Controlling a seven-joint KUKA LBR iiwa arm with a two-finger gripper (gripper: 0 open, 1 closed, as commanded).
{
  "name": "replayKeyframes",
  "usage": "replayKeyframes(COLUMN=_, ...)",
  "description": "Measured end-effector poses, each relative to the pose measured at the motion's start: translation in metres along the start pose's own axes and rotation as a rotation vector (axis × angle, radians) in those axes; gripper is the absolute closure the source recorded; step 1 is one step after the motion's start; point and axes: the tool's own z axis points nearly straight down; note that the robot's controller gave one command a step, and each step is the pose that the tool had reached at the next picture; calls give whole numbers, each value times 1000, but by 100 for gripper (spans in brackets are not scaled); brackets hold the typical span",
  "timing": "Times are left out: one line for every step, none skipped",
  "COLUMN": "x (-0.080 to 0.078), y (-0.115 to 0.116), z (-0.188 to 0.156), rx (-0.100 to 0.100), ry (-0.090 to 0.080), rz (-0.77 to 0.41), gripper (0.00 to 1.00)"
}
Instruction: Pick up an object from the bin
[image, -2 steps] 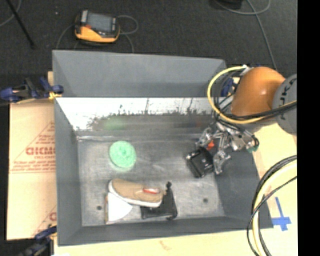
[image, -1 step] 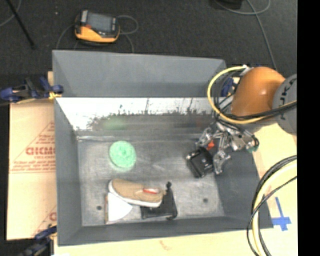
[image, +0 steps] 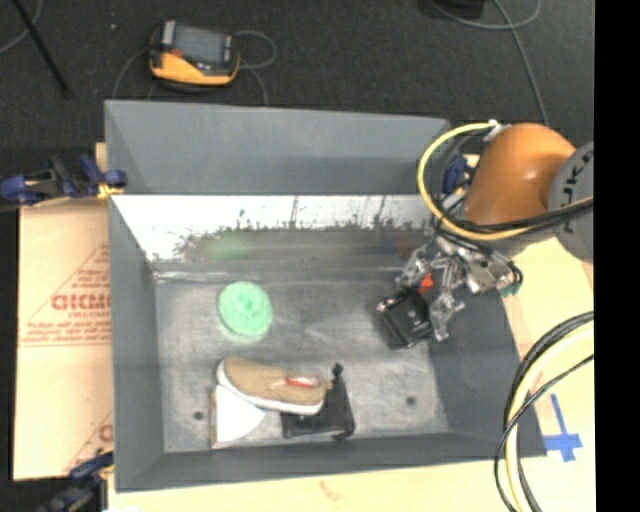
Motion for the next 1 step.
replayKeyframes(x=-1, y=6, z=-131, rx=6, ry=2, rz=25, gripper=100)
